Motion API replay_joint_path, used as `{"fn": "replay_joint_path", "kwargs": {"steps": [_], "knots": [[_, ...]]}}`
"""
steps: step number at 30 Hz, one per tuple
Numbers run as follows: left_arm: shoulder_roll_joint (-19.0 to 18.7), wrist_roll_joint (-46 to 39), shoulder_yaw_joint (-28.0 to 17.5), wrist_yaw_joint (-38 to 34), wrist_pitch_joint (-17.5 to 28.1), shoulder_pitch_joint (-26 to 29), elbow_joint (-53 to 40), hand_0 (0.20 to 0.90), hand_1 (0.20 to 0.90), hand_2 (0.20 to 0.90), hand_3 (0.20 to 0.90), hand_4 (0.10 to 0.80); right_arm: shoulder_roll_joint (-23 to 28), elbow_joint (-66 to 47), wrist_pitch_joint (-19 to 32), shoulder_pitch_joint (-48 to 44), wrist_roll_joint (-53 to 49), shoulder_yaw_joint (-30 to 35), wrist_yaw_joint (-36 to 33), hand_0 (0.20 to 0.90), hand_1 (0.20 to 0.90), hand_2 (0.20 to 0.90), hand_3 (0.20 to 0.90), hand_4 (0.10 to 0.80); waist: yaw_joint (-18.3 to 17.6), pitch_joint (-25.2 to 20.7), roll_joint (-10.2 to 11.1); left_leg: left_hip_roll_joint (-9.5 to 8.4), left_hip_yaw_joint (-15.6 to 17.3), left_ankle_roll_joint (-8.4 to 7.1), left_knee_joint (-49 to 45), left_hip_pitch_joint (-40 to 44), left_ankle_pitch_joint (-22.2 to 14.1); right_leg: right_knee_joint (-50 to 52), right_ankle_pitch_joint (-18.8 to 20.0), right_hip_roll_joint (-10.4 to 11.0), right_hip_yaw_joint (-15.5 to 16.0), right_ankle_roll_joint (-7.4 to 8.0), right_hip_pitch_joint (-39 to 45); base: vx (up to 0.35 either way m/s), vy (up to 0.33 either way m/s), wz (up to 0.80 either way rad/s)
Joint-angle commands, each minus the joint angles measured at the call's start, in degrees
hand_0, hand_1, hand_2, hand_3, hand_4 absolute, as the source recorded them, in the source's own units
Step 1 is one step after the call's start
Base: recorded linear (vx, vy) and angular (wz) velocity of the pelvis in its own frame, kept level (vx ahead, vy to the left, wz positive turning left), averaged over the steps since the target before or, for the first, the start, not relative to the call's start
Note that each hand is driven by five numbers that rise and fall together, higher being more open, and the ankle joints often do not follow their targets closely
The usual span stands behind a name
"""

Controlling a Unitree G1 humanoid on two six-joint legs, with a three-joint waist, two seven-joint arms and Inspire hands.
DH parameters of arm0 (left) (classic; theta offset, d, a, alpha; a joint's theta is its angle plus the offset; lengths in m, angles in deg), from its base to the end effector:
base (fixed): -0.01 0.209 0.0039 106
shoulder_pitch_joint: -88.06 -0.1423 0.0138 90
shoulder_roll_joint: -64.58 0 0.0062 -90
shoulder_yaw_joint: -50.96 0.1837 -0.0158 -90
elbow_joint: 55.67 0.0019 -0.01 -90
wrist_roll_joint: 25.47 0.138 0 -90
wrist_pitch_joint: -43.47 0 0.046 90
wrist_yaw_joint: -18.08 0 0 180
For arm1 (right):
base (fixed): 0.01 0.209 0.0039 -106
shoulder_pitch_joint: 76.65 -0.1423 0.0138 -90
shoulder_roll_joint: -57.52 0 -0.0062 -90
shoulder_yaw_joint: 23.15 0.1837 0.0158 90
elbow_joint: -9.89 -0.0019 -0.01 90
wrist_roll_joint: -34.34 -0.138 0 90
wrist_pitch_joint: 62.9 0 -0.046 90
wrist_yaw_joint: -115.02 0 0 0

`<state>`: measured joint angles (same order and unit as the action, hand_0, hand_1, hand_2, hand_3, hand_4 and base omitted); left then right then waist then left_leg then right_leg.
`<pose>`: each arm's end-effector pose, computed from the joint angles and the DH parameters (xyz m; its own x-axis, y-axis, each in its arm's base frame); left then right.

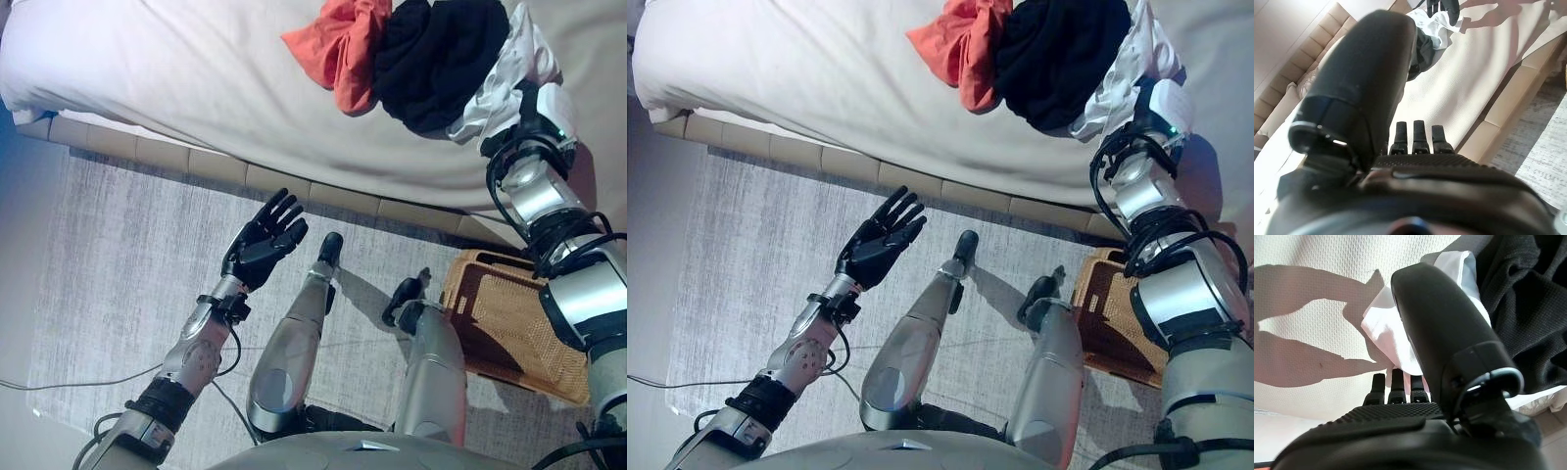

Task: Pick up the clothes from the bed and place them into the basket

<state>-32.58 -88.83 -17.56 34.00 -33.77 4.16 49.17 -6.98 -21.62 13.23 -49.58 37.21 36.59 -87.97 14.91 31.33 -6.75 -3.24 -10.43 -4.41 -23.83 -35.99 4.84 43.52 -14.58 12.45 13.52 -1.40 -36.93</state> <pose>0.2119 0.1783 0.0171 0.9385 -0.3402 0.0597 0.3052 0.7356 -0.6048 0.3500 -0.2715 0.1986 0.8295 -0.5050 0.2386 0.4579 0.3702 -0.8083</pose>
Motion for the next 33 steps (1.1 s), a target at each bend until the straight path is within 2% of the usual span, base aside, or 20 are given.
{"fn": "replay_joint_path", "kwargs": {"steps": [1,3,7,8,9,10,15,22,30,31,33], "knots": [[-0.68,-3.37,-4.12,1.0,4.3,-3.89,-9.11,0.9,0.9,0.9,0.9,0.8,6.92,-1.04,-1.32,-10.73,-0.57,-3.76,-4.35,0.9,0.9,0.9,0.9,0.8,1.48,-1.53,-0.79,-4.1,2.28,5.22,-10.92,-4.69,-9.24,0.55,1.2,-3.08,1.01,-0.88,0.0,0.012,-0.024,0.04],[-1.01,-4.37,-4.54,0.95,3.93,-4.85,-10.03,0.9,0.9,0.9,0.9,0.8,7.9,0.37,-3.28,-13.69,-0.06,-5.73,-3.67,0.9,0.9,0.9,0.9,0.8,2.07,-1.53,-1.08,-4.15,2.28,5.52,-12.05,-6.53,-9.44,1.87,1.04,-3.06,1.01,-0.98,-2.12,0.011,-0.023,0.1],[-1.74,-6.03,-5.33,0.83,3.74,-6.65,-12.0,0.9,0.9,0.9,0.9,0.8,9.22,0.94,-1.62,-16.64,-5.37,-6.3,-6.44,0.9,0.9,0.9,0.9,0.8,2.46,-1.53,-1.68,-4.26,2.78,5.85,-14.33,-9.81,-9.93,4.0,0.81,-3.2,0.95,-1.18,-5.56,0.001,-0.009,0.06],[-1.85,-6.24,-5.46,1.03,3.78,-6.87,-11.9,0.9,0.9,0.9,0.9,0.8,9.19,0.83,-1.14,-16.99,-5.98,-6.06,-7.06,0.707,0.707,0.707,0.675,0.575,2.53,-1.53,-1.77,-4.37,2.73,5.87,-14.75,-10.33,-10.07,4.33,0.75,-3.25,0.84,-1.19,-6.12,-0.001,-0.007,0.04],[-1.94,-6.78,-5.6,1.4,3.77,-7.26,-11.94,0.9,0.9,0.9,0.9,0.8,9.14,0.36,-0.62,-17.89,-7.36,-5.94,-7.8,0.432,0.432,0.432,0.354,0.254,2.58,-1.53,-1.87,-4.41,2.81,6.0,-15.44,-11.14,-10.34,5.0,0.61,-3.34,0.73,-1.27,-6.98,0.001,-0.004,0.04],[-1.97,-7.06,-5.68,1.51,3.69,-7.36,-11.99,0.9,0.9,0.9,0.9,0.8,9.13,0.07,-0.32,-18.2,-7.93,-5.7,-8.47,0.3,0.3,0.3,0.2,0.1,2.57,-1.53,-1.9,-4.42,2.85,6.07,-15.69,-11.41,-10.47,5.25,0.56,-3.37,0.71,-1.3,-7.31,-0.003,-0.001,0.03],[-2.56,-8.16,-6.52,2.26,3.68,-8.64,-12.52,0.9,0.9,0.9,0.9,0.8,10.56,-1.91,2.29,-17.95,-9.45,-3.5,-10.57,0.3,0.3,0.3,0.2,0.1,2.31,-1.53,-1.97,-4.68,3.15,6.08,-16.67,-11.69,-10.93,5.79,0.58,-3.63,0.64,-1.16,-7.63,0.0,0.0,0.0],[-3.08,-9.08,-6.81,2.8,4.35,-9.2,-12.23,0.9,0.9,0.9,0.9,0.8,11.29,-2.93,3.06,-15.42,-12.02,-0.63,-12.18,0.3,0.3,0.3,0.2,0.1,1.63,-1.53,-1.65,-4.75,3.32,5.6,-16.3,-8.29,-11.58,4.64,0.34,-3.77,0.62,-1.11,-3.93,-0.008,0.028,-0.02],[-2.94,-9.34,-7.72,2.38,5.34,-8.39,-11.19,0.9,0.9,0.9,0.9,0.8,13.04,-5.39,6.87,-8.87,-13.25,4.35,-12.0,0.3,0.3,0.3,0.2,0.1,-0.34,-1.53,0.88,-3.83,3.97,4.78,-11.12,3.07,-10.86,-1.65,0.84,-4.17,0.24,-0.75,7.74,0.008,0.07,-0.08],[-2.71,-9.46,-7.98,2.04,5.6,-7.54,-10.69,0.9,0.9,0.9,0.9,0.8,13.84,-6.45,7.84,-6.88,-13.48,5.83,-11.76,0.3,0.3,0.3,0.2,0.1,-1.07,-1.58,1.84,-3.39,4.29,4.68,-9.67,6.49,-11.12,-3.57,1.01,-4.27,-0.13,-0.63,11.01,-0.067,0.111,-0.19],[-2.37,-9.27,-7.94,1.41,5.56,-7.1,-10.25,0.9,0.9,0.9,0.9,0.8,14.82,-7.47,9.11,-4.37,-14.09,7.37,-11.26,0.3,0.3,0.3,0.2,0.1,-1.82,-3.28,2.75,-2.74,4.64,4.64,-7.51,8.76,-9.77,-6.68,2.8,-4.44,0.09,-0.93,13.34,-0.04,0.117,-0.18]]}}
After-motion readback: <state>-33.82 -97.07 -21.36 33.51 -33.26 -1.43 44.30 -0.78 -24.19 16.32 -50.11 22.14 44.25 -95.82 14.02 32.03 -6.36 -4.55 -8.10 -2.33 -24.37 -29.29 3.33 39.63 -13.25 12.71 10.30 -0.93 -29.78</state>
